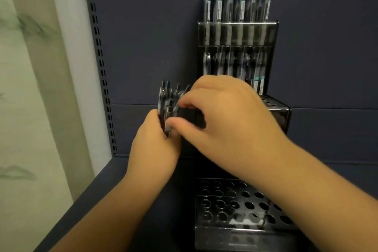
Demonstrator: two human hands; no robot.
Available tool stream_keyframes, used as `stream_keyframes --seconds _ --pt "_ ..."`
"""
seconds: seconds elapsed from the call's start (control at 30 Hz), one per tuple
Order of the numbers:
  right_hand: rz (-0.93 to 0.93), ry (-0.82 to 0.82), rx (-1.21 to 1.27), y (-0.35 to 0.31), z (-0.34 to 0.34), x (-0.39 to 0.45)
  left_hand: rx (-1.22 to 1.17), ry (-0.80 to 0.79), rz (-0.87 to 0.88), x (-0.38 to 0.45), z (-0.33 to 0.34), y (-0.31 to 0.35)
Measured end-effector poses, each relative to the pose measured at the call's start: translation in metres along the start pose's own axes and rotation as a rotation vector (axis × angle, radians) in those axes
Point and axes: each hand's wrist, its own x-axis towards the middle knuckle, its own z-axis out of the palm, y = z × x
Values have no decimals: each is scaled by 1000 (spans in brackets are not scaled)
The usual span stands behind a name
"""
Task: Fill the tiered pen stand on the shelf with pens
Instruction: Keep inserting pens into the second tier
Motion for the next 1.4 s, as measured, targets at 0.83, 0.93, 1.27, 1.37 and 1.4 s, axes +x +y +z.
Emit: stream_keyframes --seconds 0.83,0.93,1.27,1.37,1.4 --pt "250 59 476 -1 6 0 -143 79 40 -9 -7 26" --pt "286 54 530 1 5 3 -198 79 38 -9 -7 26" --pt "290 72 458 7 -1 5 -488 29 44 -5 -13 20" --pt "303 73 468 9 1 5 -603 -25 -22 -4 -12 17" --pt "301 71 467 10 1 5 -646 -30 -59 -2 -12 16"
